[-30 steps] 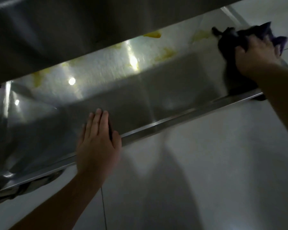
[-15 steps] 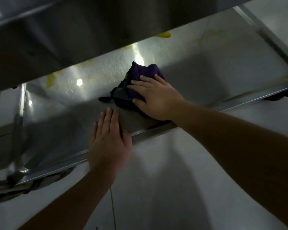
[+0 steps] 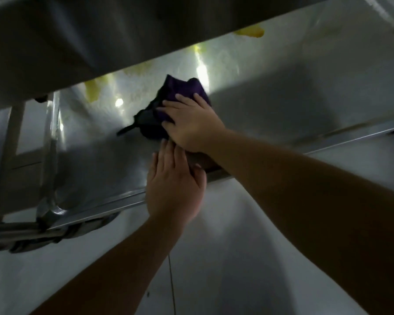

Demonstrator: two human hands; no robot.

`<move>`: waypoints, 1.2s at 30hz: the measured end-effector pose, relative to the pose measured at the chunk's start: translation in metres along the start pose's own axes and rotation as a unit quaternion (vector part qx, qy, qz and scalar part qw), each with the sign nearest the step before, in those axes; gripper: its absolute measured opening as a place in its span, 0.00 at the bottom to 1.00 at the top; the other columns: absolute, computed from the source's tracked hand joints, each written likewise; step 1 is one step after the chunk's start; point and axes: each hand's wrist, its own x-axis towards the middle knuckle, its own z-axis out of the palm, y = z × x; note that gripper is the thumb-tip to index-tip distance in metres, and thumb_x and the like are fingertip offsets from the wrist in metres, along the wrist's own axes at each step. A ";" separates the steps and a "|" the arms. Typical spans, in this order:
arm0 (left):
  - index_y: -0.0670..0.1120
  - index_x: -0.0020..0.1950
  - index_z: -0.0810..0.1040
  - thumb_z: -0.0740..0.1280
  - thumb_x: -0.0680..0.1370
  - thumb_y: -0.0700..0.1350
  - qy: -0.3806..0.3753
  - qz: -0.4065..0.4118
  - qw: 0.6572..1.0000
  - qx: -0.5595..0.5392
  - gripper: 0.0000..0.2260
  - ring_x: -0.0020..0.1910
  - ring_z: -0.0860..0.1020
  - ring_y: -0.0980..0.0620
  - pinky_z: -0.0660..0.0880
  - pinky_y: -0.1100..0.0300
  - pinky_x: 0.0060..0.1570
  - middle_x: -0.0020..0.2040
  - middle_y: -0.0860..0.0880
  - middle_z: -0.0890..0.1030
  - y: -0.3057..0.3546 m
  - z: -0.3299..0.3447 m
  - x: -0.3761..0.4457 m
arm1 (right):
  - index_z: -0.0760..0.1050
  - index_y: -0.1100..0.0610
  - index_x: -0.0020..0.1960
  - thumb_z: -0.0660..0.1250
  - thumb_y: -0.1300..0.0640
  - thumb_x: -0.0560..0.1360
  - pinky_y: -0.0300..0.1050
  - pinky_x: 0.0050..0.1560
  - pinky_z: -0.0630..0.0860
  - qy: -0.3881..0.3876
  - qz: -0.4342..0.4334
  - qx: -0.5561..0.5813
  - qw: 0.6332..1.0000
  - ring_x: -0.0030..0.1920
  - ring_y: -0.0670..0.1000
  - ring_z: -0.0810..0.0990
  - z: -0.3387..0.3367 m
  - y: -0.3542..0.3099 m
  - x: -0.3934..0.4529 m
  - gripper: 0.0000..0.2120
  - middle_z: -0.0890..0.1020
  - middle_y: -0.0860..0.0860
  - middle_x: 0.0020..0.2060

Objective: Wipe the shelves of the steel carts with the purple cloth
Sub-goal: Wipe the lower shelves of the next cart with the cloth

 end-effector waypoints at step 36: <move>0.42 0.84 0.61 0.50 0.83 0.54 0.047 -0.003 0.999 0.003 0.31 0.84 0.57 0.45 0.54 0.46 0.83 0.84 0.43 0.62 0.001 0.002 -0.002 | 0.73 0.59 0.74 0.57 0.33 0.81 0.61 0.78 0.63 0.138 0.018 -0.099 0.985 0.76 0.60 0.70 -0.026 0.116 -0.188 0.35 0.76 0.57 0.73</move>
